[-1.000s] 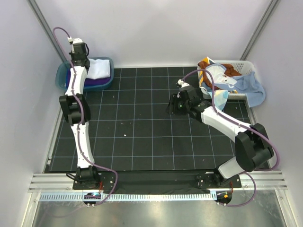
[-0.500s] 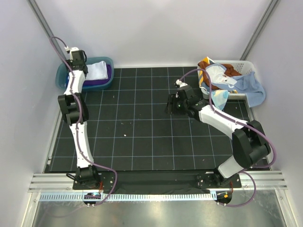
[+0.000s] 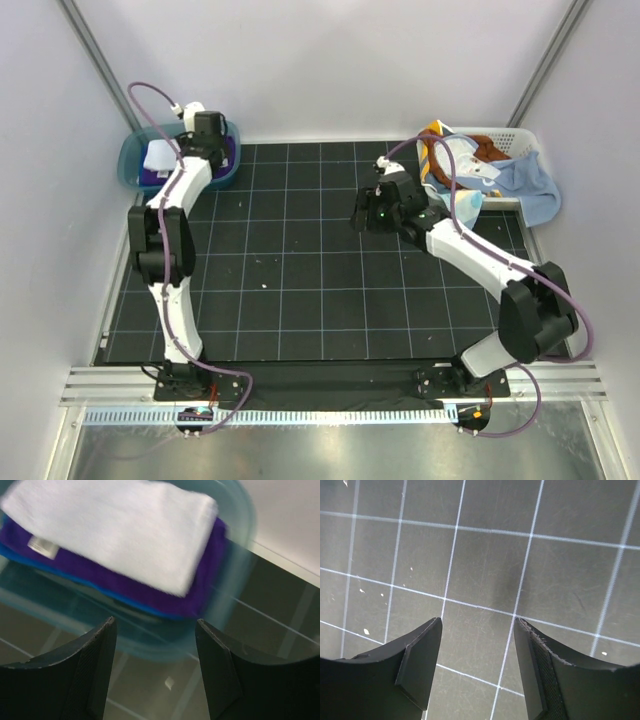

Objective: Fold and stack the towels
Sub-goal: Neatly place the folded towel into the bin

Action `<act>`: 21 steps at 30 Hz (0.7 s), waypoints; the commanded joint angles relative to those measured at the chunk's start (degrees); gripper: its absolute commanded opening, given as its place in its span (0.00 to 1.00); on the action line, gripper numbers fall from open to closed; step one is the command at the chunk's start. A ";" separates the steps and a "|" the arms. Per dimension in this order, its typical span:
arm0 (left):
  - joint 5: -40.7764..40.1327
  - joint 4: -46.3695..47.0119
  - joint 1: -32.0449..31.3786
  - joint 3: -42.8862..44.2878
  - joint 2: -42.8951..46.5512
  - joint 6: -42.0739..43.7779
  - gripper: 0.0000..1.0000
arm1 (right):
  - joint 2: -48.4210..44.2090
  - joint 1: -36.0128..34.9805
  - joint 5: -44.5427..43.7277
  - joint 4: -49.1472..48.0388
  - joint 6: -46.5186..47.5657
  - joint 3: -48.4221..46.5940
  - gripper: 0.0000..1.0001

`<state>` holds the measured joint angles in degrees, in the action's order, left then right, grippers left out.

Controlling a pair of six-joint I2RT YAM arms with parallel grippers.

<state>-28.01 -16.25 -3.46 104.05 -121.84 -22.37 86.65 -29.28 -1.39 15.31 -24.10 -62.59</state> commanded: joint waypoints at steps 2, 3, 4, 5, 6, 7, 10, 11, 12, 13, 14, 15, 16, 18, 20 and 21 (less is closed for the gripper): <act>2.17 3.51 -8.37 -10.77 11.96 -11.90 0.66 | -8.15 1.68 -4.32 2.17 0.63 -2.01 0.70; 1.82 3.59 -10.23 -13.23 16.33 -12.69 0.66 | -9.91 2.29 -4.85 4.09 0.54 -1.84 0.71; 2.51 3.68 -11.99 -16.22 18.29 -14.00 0.66 | -11.14 3.08 -5.90 4.90 0.46 -1.58 0.72; 3.65 3.94 -16.35 -20.77 20.05 -14.19 0.66 | -12.46 3.43 -6.78 5.51 0.45 -0.53 0.74; 3.40 3.60 -18.57 -23.08 23.81 -13.93 0.65 | -15.17 3.52 -7.57 6.65 0.54 0.09 0.76; 2.36 3.51 -21.47 -25.36 25.58 -13.93 0.65 | -16.59 3.79 -9.67 7.44 0.28 0.71 0.77; -0.70 2.04 -32.19 -33.11 32.69 -11.56 0.66 | -22.99 3.88 -12.92 9.03 0.02 3.95 0.83; -0.12 1.93 -34.31 -36.95 34.37 -10.86 0.66 | -24.93 3.88 -13.81 9.38 0.02 5.79 0.87; 0.93 1.92 -37.63 -38.47 35.96 -10.50 0.66 | -26.34 3.88 -14.25 10.00 -0.16 6.77 0.92; 1.03 0.62 -38.71 -40.22 39.28 -11.11 0.66 | -28.97 3.88 -14.78 10.35 -0.42 7.56 0.96; 2.51 0.43 -39.68 -41.63 40.88 -11.81 0.67 | -29.95 3.88 -15.57 10.70 -0.95 8.87 0.99; 3.22 0.34 -40.56 -44.34 42.63 -11.73 0.66 | -30.83 3.88 -15.57 11.31 -1.04 9.50 1.00; 3.75 -0.35 -40.66 -45.16 43.96 -12.08 0.66 | -31.62 3.88 -15.92 11.58 -1.13 10.20 1.00; 5.58 -2.82 -40.74 -46.30 47.65 -11.48 0.66 | -33.30 3.88 -16.71 12.20 -1.39 12.13 1.00; 5.51 -5.88 -40.66 -46.83 50.37 -10.59 0.67 | -34.26 3.88 -17.07 12.29 -1.83 13.71 1.00; 5.16 -6.77 -40.66 -46.92 51.08 -9.37 0.67 | -34.70 3.88 -16.98 12.20 -1.92 14.07 1.00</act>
<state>-22.85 -20.32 -44.45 57.08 -74.41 -32.88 53.19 -25.28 -15.97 26.70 -24.95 -49.89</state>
